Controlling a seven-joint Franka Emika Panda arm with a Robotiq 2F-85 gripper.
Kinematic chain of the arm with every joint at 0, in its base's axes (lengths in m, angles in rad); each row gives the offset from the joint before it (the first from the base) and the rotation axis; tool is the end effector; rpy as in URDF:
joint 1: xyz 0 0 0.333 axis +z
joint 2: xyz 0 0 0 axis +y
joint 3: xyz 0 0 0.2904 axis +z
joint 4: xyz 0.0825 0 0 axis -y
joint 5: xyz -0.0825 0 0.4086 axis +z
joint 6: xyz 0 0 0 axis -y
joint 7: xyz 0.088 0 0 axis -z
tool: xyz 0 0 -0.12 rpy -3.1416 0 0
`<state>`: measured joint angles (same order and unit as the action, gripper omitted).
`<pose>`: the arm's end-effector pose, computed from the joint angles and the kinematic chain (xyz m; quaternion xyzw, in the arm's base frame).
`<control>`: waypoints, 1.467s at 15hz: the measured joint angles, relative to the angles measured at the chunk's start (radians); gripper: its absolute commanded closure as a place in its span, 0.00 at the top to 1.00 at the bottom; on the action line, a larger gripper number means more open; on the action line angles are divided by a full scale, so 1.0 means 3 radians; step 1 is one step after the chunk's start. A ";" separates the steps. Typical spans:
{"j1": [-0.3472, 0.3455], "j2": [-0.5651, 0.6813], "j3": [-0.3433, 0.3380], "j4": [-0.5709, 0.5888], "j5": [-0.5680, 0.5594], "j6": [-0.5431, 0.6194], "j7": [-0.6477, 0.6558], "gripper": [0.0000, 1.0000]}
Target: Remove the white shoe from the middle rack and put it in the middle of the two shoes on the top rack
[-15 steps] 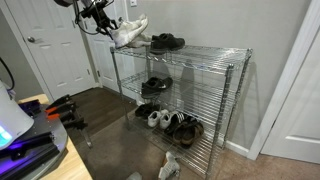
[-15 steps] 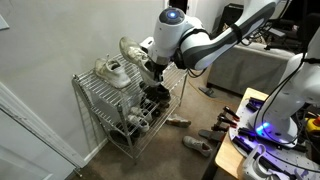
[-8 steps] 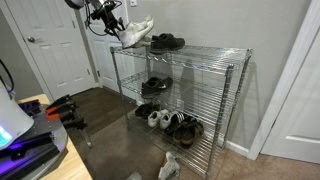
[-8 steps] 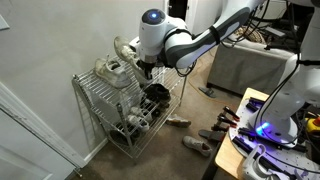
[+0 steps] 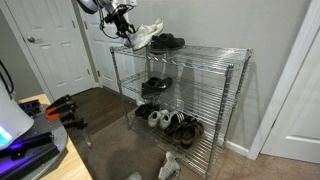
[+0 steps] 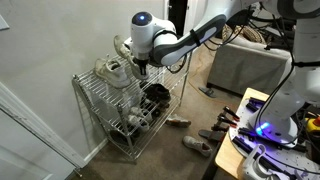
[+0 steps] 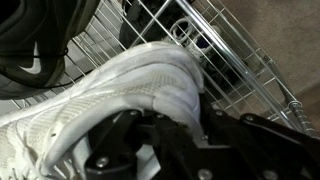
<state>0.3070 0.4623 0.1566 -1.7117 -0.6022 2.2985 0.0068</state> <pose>0.6304 0.2862 0.2909 0.8980 0.3858 0.1114 0.1800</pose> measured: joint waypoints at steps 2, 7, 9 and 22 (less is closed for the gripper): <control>0.0000 0.0082 -0.0018 0.0152 0.0007 -0.0066 -0.0039 0.47; -0.0001 0.0149 -0.0080 0.0326 0.0011 -0.0105 -0.0096 0.79; 0.0000 0.0149 -0.0079 0.0324 0.0019 -0.0100 -0.0115 0.92; 0.0401 -0.0444 0.0058 -0.0374 -0.0315 0.0165 -0.0056 1.00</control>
<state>0.4272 0.3292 0.1738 -1.8238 -0.6967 2.3479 -0.0100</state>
